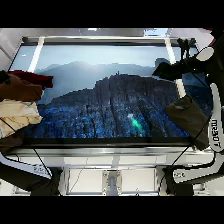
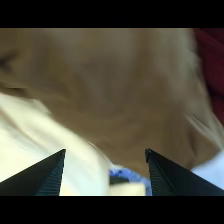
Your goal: Fold the shirts.
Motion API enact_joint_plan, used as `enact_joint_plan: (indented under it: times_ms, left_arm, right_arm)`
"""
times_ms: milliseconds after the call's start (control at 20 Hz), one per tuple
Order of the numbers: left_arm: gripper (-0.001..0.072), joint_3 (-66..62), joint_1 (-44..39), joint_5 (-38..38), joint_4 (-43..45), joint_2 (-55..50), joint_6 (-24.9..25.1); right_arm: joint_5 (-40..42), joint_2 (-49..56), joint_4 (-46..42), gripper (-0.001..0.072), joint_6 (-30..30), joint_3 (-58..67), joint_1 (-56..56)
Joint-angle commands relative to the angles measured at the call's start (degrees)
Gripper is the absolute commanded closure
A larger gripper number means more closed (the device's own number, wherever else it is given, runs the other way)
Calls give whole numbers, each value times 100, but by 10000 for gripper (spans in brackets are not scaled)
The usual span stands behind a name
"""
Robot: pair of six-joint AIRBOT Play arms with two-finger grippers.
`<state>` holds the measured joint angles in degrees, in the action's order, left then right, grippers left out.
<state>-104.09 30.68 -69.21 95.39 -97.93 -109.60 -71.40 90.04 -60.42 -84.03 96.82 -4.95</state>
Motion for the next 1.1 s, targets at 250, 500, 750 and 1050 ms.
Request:
enact_joint_plan:
  times_ms: [250, 500, 750, 1050]
  left_arm:
    - [133, -7, 1377, 588, -2024, -431, 107]
    - [133, -7, 1491, 1462, -3958, -1027, 1117]
    - [474, -7, 1421, 1832, -4618, -1252, 1596]
    - [698, -24, 1364, 885, -7420, -1196, 3593]
  right_arm:
    - [1335, -7, 428, 207, -219, 7, 4]
    - [1521, -7, 616, 207, -341, 7, 4]
    - [1816, -7, 881, 206, -341, 7, 4]
    - [1814, -7, 1209, 206, -341, 7, 4]
